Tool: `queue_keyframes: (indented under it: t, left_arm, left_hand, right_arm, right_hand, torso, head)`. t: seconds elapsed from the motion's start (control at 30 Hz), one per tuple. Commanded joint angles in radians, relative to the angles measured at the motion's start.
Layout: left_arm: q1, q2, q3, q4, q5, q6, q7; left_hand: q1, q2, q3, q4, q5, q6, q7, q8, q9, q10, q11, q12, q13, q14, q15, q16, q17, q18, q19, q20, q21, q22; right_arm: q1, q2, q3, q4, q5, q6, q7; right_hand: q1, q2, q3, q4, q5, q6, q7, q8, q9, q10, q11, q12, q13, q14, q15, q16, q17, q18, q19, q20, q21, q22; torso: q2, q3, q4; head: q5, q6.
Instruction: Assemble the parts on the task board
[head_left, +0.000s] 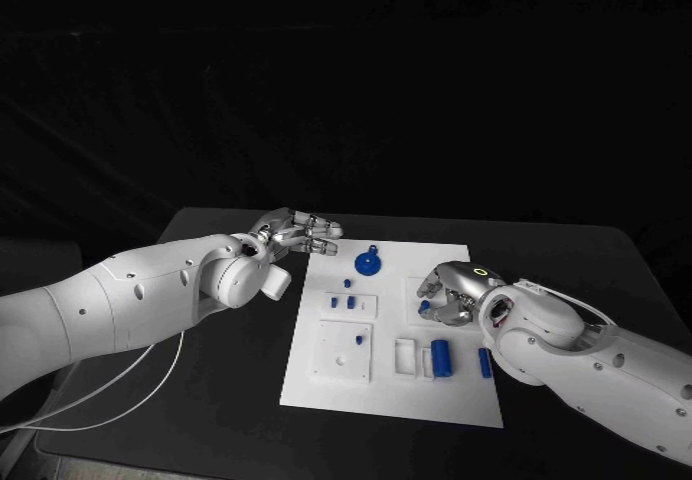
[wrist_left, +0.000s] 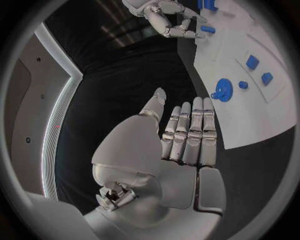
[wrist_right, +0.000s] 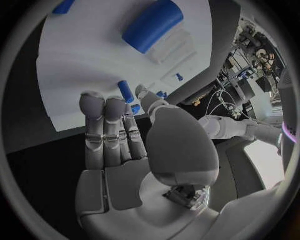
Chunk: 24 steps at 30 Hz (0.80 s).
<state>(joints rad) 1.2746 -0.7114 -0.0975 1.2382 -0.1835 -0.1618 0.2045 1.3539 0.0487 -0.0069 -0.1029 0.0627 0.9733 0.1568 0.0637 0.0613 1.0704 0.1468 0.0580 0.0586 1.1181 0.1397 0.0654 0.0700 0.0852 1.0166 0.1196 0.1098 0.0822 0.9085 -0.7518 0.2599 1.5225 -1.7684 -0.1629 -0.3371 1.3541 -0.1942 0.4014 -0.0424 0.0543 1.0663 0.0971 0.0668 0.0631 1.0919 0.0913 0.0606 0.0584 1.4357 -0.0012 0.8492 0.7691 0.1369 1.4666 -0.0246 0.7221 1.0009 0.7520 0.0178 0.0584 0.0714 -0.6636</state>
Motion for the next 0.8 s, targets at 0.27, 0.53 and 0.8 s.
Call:
queue_keyframes:
  t: [0.27, 0.53, 0.8]
  left_arm:
    - [0.0, 0.0, 0.001, 0.001, 0.011, 0.02, 0.002]
    - [0.0, -0.001, 0.001, -0.001, 0.011, 0.023, 0.0]
    - [0.0, -0.002, 0.001, -0.002, 0.011, 0.027, -0.003]
  left_hand:
    - [0.005, 0.003, 0.001, 0.001, 0.005, 0.0, -0.001, -0.003, 0.0, -0.005, 0.002, 0.001, 0.002, -0.003, -0.003, -0.004, 0.001, -0.015, -0.001, 0.004, 0.006, -0.002]
    - [0.005, 0.003, 0.001, 0.001, 0.005, 0.0, -0.001, -0.003, 0.0, -0.005, 0.002, 0.001, 0.002, -0.003, -0.003, -0.004, 0.001, -0.015, -0.001, 0.004, 0.006, -0.002]
    - [0.005, 0.003, 0.001, 0.002, 0.004, 0.003, -0.001, -0.002, 0.0, -0.005, 0.002, 0.001, 0.002, -0.003, -0.002, -0.004, 0.001, -0.015, -0.001, 0.004, 0.006, -0.002]
  right_arm:
    - [0.0, 0.016, -0.007, -0.01, -0.035, -0.013, 0.012]
    - [-0.001, 0.022, -0.015, -0.019, -0.041, 0.008, 0.008]
    - [-0.001, 0.023, -0.019, -0.023, -0.053, 0.026, 0.0]
  right_hand:
    - [-0.043, -0.008, 0.142, -0.023, -0.006, 0.037, 0.009, -0.005, 0.0, 0.066, -0.011, -0.001, 0.0, 0.001, -0.007, 0.001, 0.0, 0.001, 0.048, -0.008, 0.006, 0.002]
    - [-0.053, -0.004, 0.185, -0.041, -0.005, 0.05, 0.009, -0.003, 0.001, 0.095, -0.017, 0.0, 0.0, -0.001, -0.011, -0.002, 0.001, 0.0, 0.047, -0.011, 0.003, -0.001]
    - [-0.064, -0.003, 0.216, -0.062, -0.004, 0.059, 0.009, -0.004, 0.0, 0.101, -0.018, -0.001, 0.0, -0.001, -0.012, -0.003, 0.002, -0.002, 0.047, -0.013, 0.001, -0.001]
  torso:
    - [-0.001, -0.0009, -0.0008]
    - [-0.001, -0.0008, -0.0003]
    - [-0.001, -0.0007, -0.0011]
  head:
    - [0.0, -0.003]
    - [0.0, -0.006]
    - [0.0, -0.007]
